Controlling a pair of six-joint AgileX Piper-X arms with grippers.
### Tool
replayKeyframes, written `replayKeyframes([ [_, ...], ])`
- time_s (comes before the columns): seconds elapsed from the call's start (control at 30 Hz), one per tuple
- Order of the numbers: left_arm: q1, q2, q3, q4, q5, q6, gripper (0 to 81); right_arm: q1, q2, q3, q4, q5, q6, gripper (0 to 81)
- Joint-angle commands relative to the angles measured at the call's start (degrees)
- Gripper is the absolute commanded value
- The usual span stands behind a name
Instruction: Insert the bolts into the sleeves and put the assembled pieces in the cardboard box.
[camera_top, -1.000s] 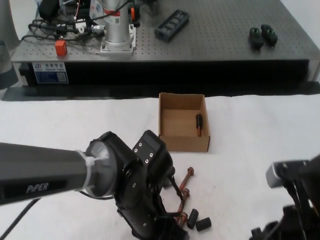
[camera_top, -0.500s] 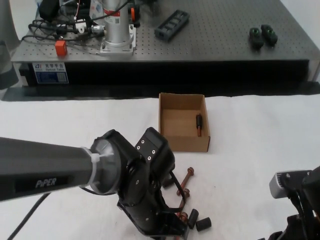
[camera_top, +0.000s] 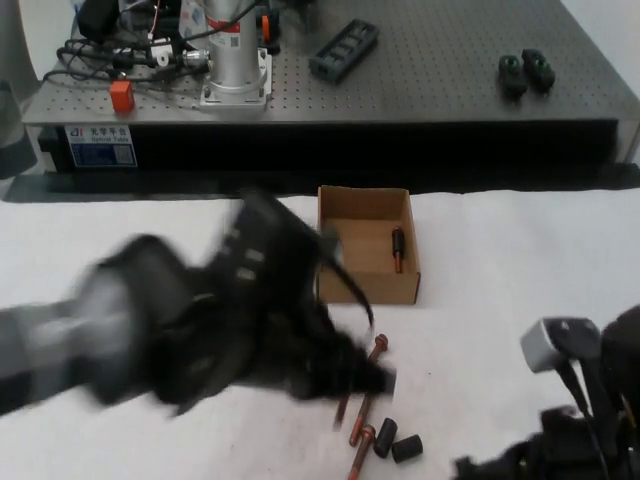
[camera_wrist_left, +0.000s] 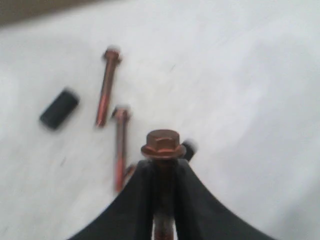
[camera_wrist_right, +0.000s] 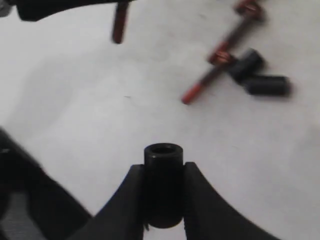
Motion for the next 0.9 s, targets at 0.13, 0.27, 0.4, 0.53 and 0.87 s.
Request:
replayKeyframes([
  [0.13,-0.2,-6.0,6.2,-17.4,2.8,-9.0,0.6,4.4,1.4,1.4,-18.5,-7.1,6.8,7.3],
  [0.27,-0.2,-6.5,7.6,-20.1,5.4,-11.1,0.6,6.3,3.9,1.4,-24.3,-7.1,7.0,7.3],
  [0.4,-0.2,-6.5,7.6,-19.9,6.3,-11.1,0.6,6.5,5.5,1.4,-28.8,-4.0,8.0,7.3],
  [0.53,-0.2,-6.5,7.6,-19.9,6.3,-10.7,0.6,6.5,5.5,1.4,-30.9,0.8,8.1,7.3],
  [0.87,-0.2,-6.5,7.6,-19.9,5.7,-10.2,0.6,6.5,5.5,1.4,-34.3,3.7,8.1,7.3],
])
